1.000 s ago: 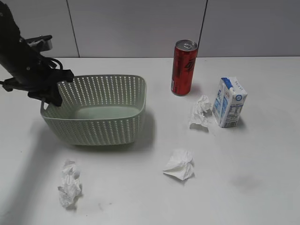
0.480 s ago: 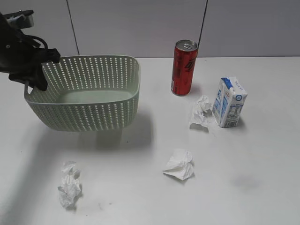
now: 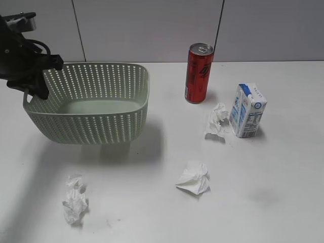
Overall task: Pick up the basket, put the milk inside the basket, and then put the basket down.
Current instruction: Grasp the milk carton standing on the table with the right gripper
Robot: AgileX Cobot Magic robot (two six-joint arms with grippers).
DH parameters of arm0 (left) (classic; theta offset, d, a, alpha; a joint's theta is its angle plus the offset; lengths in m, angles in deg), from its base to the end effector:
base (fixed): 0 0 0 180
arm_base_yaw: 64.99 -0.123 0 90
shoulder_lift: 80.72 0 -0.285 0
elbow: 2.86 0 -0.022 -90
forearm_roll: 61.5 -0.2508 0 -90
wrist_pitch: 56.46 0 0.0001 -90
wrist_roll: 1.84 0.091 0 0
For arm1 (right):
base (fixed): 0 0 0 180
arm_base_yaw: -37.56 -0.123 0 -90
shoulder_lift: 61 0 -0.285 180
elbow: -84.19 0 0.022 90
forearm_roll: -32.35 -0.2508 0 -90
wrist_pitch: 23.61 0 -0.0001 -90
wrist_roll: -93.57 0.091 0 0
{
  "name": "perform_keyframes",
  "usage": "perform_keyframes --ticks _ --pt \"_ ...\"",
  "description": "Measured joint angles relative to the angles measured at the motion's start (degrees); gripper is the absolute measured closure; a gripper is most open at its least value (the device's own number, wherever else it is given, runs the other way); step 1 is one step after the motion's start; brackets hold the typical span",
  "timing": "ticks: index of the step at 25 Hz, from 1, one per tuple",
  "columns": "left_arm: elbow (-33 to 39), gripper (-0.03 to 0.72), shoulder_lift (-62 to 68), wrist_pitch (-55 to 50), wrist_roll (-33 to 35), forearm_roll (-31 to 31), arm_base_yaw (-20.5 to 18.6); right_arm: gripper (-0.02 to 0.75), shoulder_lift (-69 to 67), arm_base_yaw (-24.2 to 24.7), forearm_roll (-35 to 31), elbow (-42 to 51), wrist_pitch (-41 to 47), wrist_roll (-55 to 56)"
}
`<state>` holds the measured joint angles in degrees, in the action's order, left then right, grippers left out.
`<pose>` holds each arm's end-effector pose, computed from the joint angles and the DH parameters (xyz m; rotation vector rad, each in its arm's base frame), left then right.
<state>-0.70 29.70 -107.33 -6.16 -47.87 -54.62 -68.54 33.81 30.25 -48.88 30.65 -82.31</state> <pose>0.3571 -0.0823 0.2287 -0.0259 2.8624 -0.3469 -0.0053 0.0024 0.2948 0.0062 1.8995 0.1362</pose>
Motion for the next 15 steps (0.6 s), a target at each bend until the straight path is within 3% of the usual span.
perform_keyframes --ticks 7,15 --pt "0.00 0.703 0.00 -0.05 -0.05 -0.19 0.00 0.123 -10.74 0.00 -2.74 -0.02 -30.91 -2.80" --pt "0.00 0.703 0.00 -0.10 -0.05 -0.26 0.00 0.115 -42.99 -0.26 -5.09 -12.33 -34.01 -12.81"
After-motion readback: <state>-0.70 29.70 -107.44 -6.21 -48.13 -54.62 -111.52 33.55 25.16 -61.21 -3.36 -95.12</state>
